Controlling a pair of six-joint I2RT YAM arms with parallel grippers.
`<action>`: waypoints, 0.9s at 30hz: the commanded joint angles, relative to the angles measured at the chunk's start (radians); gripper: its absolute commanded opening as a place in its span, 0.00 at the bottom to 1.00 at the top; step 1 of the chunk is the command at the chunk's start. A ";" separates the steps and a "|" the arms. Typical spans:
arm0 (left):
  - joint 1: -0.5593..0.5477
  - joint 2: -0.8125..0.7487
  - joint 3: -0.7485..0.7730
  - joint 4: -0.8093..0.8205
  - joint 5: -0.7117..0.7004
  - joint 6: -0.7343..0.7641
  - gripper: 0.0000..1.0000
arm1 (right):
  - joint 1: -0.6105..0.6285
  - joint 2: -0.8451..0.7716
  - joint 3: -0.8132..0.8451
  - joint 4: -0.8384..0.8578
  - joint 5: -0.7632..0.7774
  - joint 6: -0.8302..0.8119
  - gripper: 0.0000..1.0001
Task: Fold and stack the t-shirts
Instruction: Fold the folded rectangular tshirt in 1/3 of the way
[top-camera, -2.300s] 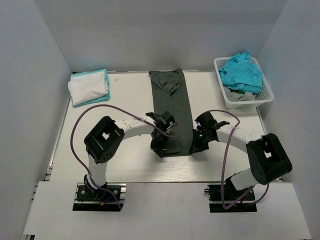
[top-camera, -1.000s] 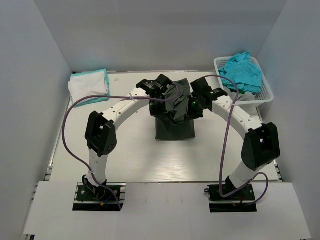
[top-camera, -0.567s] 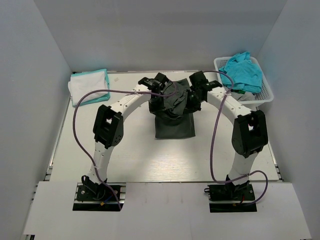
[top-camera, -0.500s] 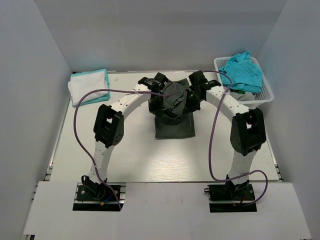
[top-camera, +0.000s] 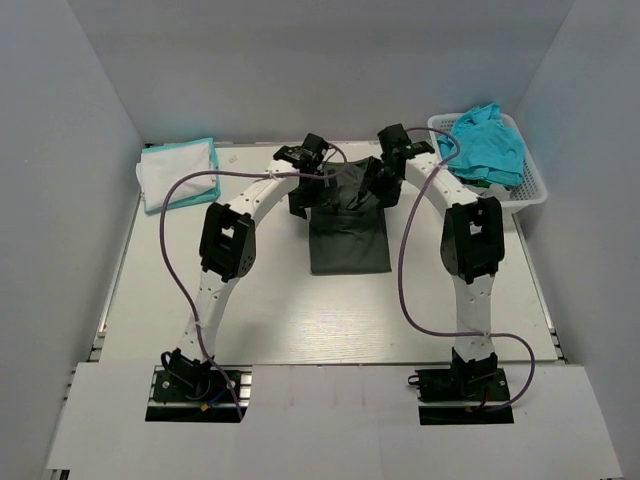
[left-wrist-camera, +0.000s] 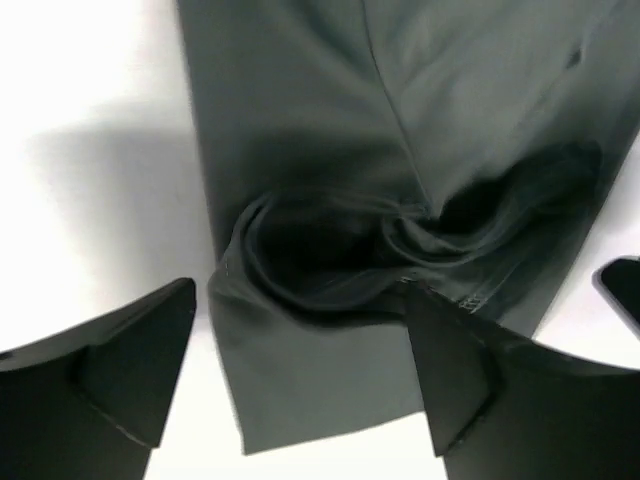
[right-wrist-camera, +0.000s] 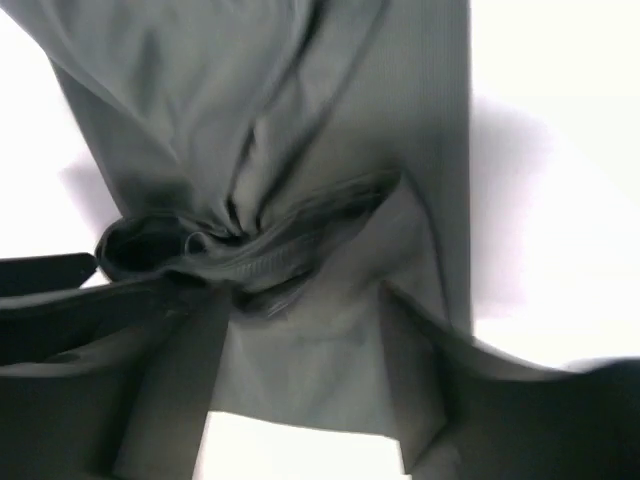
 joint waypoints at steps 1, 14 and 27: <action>0.043 -0.033 0.056 0.008 0.009 0.003 1.00 | -0.022 0.013 0.134 -0.012 -0.010 0.017 0.70; 0.033 -0.327 -0.409 0.064 0.060 0.071 1.00 | -0.021 -0.390 -0.472 0.249 -0.156 -0.075 0.90; -0.062 -0.540 -0.859 0.293 0.147 0.039 1.00 | -0.030 -0.482 -0.819 0.312 -0.096 -0.032 0.90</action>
